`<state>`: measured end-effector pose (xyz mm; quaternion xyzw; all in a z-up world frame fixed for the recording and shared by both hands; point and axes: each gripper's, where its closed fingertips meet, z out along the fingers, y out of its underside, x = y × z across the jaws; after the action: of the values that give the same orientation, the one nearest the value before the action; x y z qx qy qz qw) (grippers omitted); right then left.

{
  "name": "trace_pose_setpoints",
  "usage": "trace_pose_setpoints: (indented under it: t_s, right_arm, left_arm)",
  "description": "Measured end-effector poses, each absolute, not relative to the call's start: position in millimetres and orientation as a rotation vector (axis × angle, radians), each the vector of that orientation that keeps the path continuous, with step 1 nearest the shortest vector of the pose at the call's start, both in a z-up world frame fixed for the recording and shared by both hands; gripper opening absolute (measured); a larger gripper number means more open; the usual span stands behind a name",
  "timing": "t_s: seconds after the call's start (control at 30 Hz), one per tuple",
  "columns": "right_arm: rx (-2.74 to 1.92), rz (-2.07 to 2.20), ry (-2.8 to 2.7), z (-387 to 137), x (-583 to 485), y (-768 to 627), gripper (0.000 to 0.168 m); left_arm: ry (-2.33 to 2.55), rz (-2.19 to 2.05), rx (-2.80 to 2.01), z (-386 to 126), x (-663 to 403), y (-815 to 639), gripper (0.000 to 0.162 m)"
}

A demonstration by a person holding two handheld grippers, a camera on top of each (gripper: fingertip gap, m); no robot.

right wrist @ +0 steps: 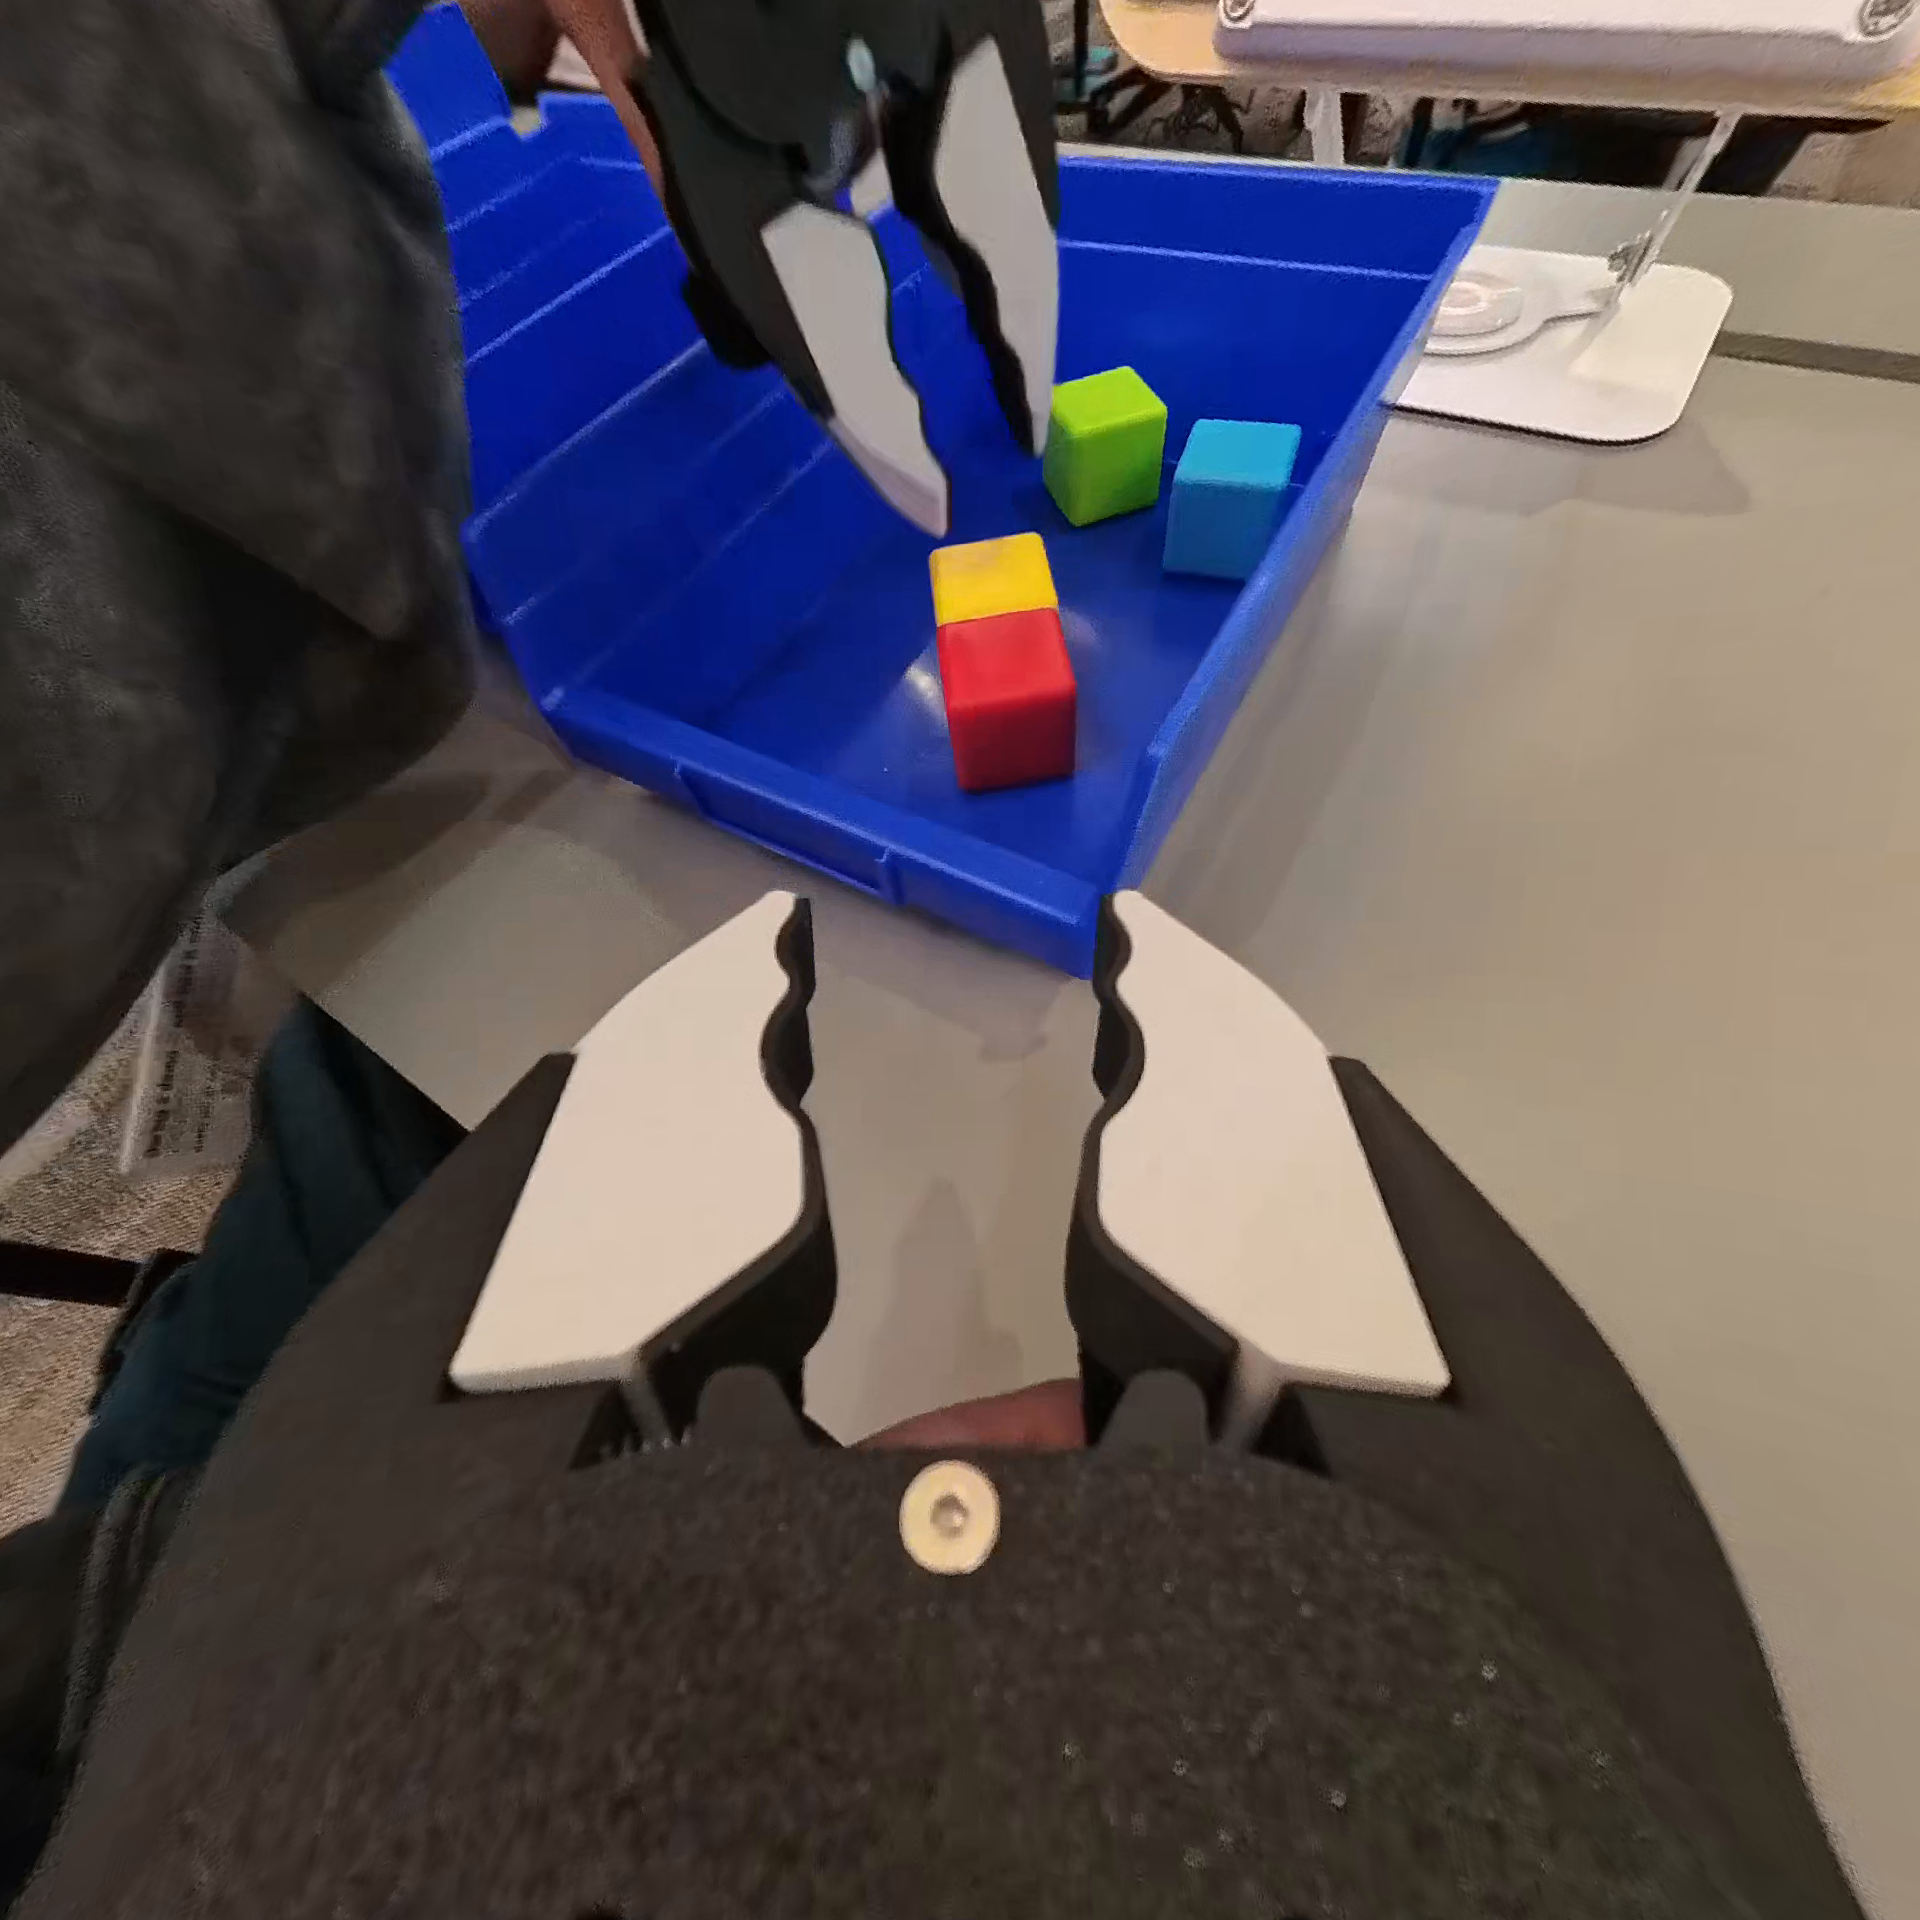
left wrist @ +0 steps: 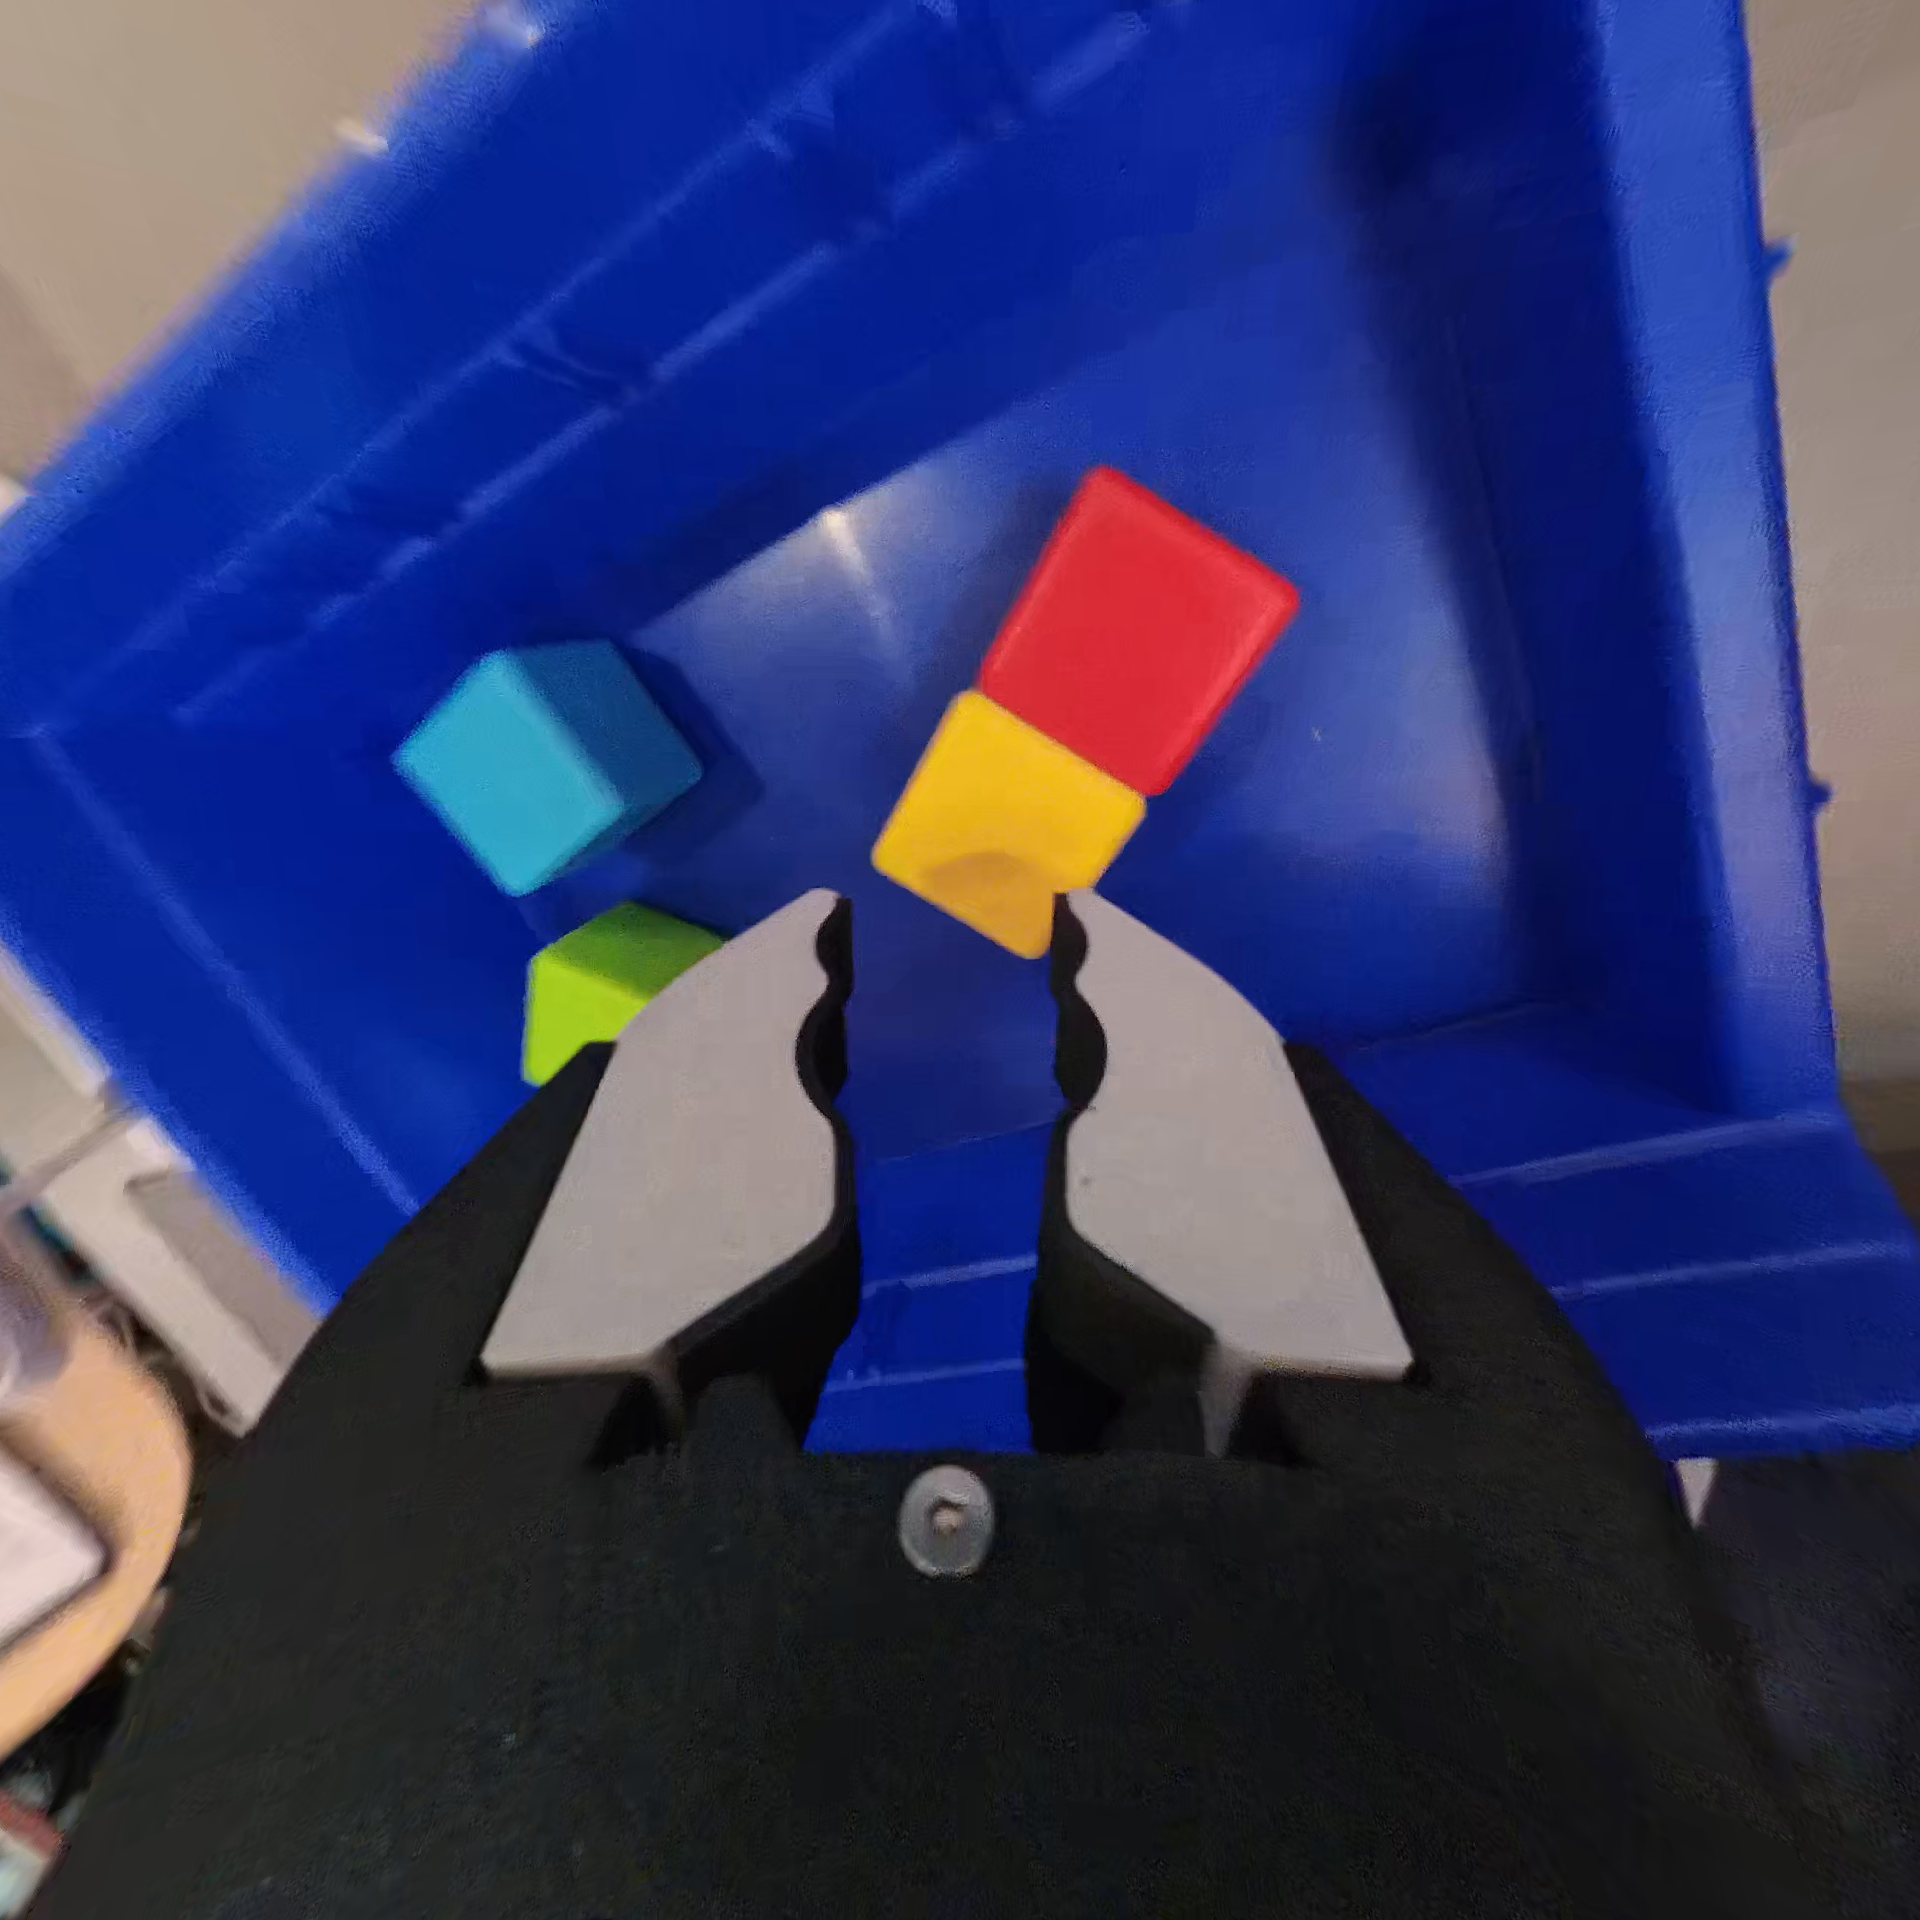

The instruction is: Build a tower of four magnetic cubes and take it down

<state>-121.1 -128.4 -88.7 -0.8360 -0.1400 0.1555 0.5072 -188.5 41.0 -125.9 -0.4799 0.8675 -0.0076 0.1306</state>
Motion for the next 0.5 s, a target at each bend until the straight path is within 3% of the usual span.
trace_pose_setpoints:
  t_s: [0.13,0.5]
  right_arm:
    - [-2.02,0.392,-0.34,-90,-123,-124,0.052]
    - [-2.08,0.41,-0.395,-100,-136,-108,0.054]
  left_arm:
    - [2.727,0.054,-1.154,-149,-193,41,0.055]
    - [2.894,0.093,-1.056,-180,-194,42,0.056]
